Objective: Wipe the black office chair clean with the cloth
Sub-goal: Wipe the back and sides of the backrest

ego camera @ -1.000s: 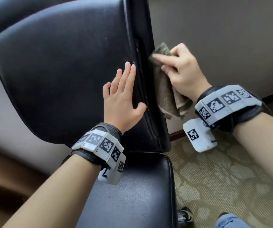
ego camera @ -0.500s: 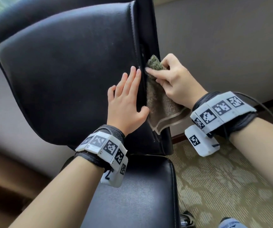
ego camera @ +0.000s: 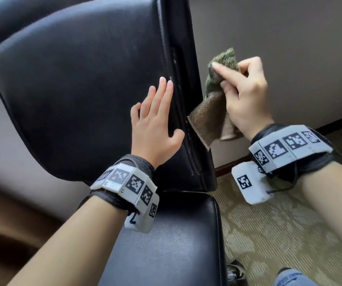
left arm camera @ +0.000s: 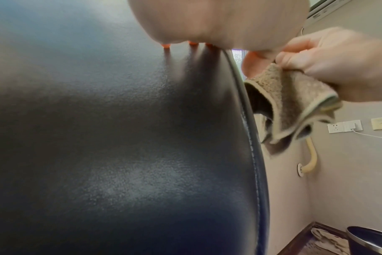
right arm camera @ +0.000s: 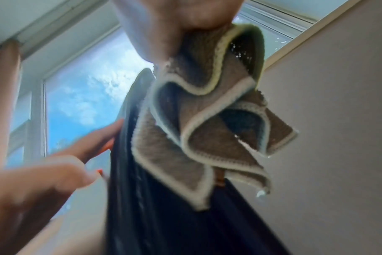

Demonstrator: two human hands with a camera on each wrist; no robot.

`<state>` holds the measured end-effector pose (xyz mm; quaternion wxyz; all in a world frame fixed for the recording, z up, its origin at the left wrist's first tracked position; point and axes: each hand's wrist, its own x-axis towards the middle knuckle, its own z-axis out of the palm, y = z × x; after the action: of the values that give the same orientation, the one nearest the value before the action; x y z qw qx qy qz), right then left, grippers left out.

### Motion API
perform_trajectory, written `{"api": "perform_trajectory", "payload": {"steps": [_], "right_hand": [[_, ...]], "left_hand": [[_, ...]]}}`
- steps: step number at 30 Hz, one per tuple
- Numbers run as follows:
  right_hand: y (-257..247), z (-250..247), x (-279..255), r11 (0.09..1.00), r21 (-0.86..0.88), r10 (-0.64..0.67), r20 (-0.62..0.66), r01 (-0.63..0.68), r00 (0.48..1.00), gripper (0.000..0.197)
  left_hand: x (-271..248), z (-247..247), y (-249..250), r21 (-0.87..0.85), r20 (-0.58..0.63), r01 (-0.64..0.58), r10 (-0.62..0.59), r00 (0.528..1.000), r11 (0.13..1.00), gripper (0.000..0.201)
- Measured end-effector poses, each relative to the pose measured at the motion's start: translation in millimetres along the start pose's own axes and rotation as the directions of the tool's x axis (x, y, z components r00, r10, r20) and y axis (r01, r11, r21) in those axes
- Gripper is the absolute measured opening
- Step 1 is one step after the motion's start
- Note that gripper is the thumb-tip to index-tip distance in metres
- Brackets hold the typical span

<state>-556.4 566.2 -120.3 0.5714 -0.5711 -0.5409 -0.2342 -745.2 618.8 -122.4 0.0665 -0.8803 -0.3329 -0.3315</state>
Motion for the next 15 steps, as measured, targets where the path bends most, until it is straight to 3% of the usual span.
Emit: {"api": "perform_trajectory", "payload": {"steps": [4,9,15], "right_hand": [[-6.0,2.1,19.9,0.998,-0.018,0.058,-0.132,-0.061,0.99,0.036],[9.9,-14.8,19.9,0.966,-0.028,0.254,-0.084,-0.257,0.964,0.039],[-13.9,4.3,15.5,0.991,0.063,0.115,0.02,-0.116,0.993,0.053]], "left_hand": [[0.0,-2.3,0.4,-0.009,0.016,-0.001,0.002,1.0,1.0,0.084],[-0.5,-3.0,0.4,-0.014,0.022,-0.003,0.003,1.0,1.0,0.083],[-0.1,-1.8,0.6,-0.007,0.015,0.0,0.0,1.0,1.0,0.085]]}}
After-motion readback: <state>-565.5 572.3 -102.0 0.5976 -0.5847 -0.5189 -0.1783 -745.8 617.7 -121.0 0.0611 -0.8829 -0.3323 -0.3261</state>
